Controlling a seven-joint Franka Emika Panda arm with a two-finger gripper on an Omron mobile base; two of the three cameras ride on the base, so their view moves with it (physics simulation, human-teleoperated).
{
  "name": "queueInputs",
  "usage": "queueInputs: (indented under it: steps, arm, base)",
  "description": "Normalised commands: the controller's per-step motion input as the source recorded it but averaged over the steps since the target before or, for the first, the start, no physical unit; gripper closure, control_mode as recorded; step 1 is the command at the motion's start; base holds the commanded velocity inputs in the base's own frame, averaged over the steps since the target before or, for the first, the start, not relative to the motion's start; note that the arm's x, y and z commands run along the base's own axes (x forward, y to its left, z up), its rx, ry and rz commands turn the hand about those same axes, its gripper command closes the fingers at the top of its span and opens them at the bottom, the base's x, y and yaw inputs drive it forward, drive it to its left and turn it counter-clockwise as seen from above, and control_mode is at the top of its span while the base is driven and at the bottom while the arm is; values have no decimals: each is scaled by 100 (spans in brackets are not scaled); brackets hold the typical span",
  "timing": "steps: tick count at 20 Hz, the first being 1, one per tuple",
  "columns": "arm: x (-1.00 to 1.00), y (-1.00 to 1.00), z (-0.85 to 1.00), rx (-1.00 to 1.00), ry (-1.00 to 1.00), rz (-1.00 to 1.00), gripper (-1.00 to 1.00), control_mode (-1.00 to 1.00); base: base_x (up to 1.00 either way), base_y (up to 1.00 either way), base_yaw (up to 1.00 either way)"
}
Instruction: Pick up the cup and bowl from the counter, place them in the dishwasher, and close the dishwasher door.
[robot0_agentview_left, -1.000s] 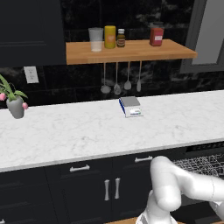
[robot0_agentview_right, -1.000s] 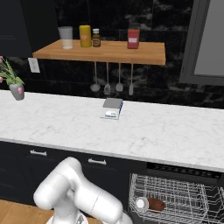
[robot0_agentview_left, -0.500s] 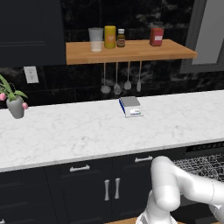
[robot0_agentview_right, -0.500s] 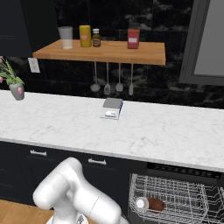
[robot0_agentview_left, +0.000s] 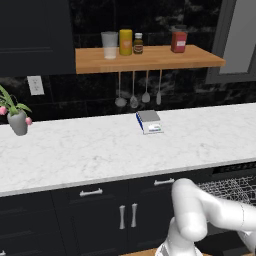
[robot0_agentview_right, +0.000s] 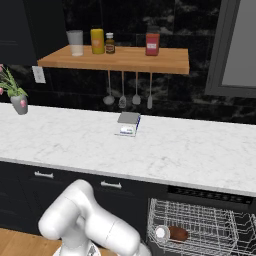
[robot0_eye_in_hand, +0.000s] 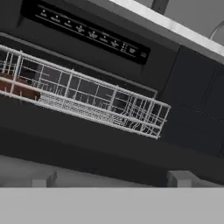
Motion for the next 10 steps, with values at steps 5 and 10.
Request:
queueInputs:
  steps: [5,10]
  arm:
    - [24,-9,-100,-6,-1,1,-100,-100]
    - [17,-3,-65,-2,-6,5,-100,-100]
  base:
    - [0,0,0]
    - [0,0,0]
